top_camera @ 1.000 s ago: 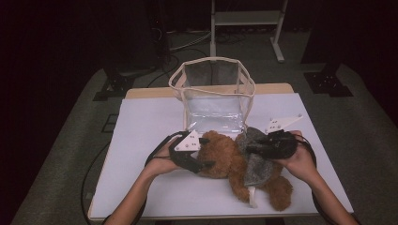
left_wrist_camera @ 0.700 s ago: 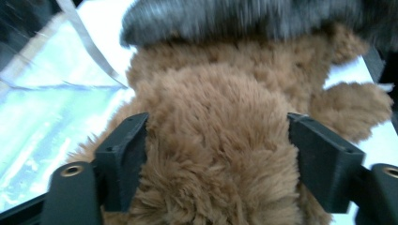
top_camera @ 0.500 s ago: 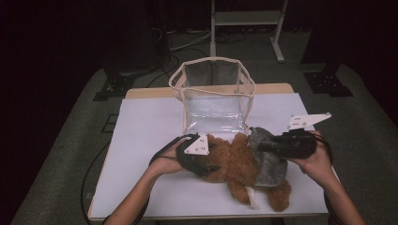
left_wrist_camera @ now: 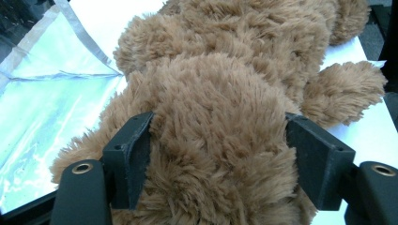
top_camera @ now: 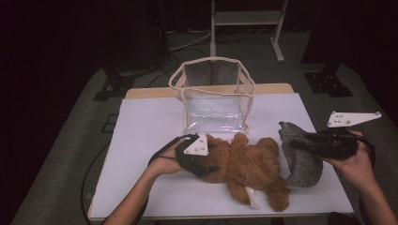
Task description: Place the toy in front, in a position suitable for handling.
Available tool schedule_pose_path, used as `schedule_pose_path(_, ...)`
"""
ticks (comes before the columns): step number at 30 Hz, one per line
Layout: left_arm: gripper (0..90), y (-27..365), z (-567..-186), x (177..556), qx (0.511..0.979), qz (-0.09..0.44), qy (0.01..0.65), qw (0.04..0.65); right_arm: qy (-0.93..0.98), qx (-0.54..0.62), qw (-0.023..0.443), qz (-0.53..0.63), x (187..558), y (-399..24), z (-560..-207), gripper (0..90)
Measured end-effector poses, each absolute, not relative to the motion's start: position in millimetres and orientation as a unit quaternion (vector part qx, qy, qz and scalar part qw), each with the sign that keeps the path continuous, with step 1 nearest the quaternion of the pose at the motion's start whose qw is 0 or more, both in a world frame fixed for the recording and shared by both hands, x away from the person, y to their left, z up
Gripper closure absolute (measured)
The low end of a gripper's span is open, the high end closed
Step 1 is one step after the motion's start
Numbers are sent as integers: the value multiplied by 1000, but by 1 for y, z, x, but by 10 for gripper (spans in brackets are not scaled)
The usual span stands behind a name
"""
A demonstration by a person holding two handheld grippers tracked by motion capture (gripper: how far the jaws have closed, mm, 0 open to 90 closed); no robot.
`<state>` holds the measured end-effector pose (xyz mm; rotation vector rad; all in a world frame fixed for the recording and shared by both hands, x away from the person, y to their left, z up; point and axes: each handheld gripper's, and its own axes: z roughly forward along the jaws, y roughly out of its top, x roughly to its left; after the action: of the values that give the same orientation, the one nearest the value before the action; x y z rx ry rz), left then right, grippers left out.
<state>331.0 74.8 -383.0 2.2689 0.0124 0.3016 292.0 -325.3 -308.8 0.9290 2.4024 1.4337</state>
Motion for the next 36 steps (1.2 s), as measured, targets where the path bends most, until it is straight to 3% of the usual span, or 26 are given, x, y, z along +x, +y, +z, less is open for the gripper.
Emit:
schedule_pose_path(7,321,80,-384,324,903,116,3,413,827,300,32,474,316,-288,-354,683)
schedule_pose_path(9,313,85,-383,323,902,107,6,419,835,282,8,473,328,-260,-368,680)
schedule_pose_path(16,178,85,-374,331,892,108,21,439,846,241,1,475,322,-225,-379,682)
schedule_pose_path(18,184,81,-376,333,895,99,19,434,845,242,13,476,316,-227,-380,683)
schedule_pose_path(24,314,79,-382,323,905,94,12,415,832,252,30,493,308,-244,-369,685)
schedule_pose_path(31,312,84,-381,312,906,100,5,411,839,240,39,487,308,-226,-362,684)
schedule_pose_path(33,285,87,-378,311,906,100,-1,410,847,235,29,476,307,-217,-372,683)
schedule_pose_path(36,160,90,-369,317,903,96,7,419,847,231,22,478,298,-212,-385,688)
